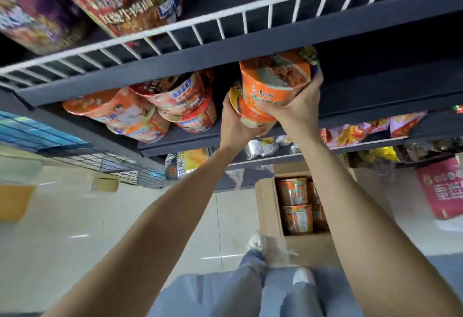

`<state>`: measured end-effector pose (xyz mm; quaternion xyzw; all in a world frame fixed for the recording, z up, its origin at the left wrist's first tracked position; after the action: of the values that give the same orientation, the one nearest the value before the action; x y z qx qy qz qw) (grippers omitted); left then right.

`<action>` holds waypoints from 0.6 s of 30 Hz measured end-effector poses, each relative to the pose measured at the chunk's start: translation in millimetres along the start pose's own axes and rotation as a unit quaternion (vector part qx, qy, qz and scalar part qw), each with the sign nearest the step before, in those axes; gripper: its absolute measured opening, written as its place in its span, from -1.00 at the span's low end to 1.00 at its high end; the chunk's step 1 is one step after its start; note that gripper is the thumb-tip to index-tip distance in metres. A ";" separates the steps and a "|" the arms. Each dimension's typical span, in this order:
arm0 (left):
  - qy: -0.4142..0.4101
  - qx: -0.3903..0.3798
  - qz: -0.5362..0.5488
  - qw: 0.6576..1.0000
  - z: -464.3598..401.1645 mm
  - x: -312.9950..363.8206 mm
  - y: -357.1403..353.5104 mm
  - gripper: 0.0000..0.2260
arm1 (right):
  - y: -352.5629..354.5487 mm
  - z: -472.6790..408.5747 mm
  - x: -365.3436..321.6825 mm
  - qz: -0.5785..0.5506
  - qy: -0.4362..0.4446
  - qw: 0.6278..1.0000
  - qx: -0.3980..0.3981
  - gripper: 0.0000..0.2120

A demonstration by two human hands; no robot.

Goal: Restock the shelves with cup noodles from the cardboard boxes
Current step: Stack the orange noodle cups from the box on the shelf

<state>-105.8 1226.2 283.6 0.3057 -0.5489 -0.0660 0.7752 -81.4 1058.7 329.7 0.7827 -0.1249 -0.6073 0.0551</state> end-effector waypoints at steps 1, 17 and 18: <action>-0.001 -0.012 0.013 1.000 -10.3 -3.9 -3.8 0.09 | -5.2 -2.8 -0.7 0.019 0.008 1.000 0.002 0.15; -0.017 0.037 -0.174 0.984 -43.3 -43.6 -11.8 -0.47 | -79.0 25.3 46.6 0.208 0.189 0.955 -0.091 -0.22; -0.066 0.031 -0.254 0.965 -39.8 -46.8 -11.9 -0.52 | -83.1 19.0 51.2 0.212 0.181 0.956 -0.093 -0.23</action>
<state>-85.7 1253.1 230.8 0.4537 -0.5048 -0.2636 0.6855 -77.2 1126.5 257.1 0.8265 -0.2183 -0.4388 0.2769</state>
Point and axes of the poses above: each hand's wrist, its own z-axis away from the middle knuckle, its own y-axis out of the back of the hand, x = y × z, the point moved 7 cm from there along -z, towards the middle knuckle, and after that the axes turned 15 degrees about y, right-handed, at the moved point
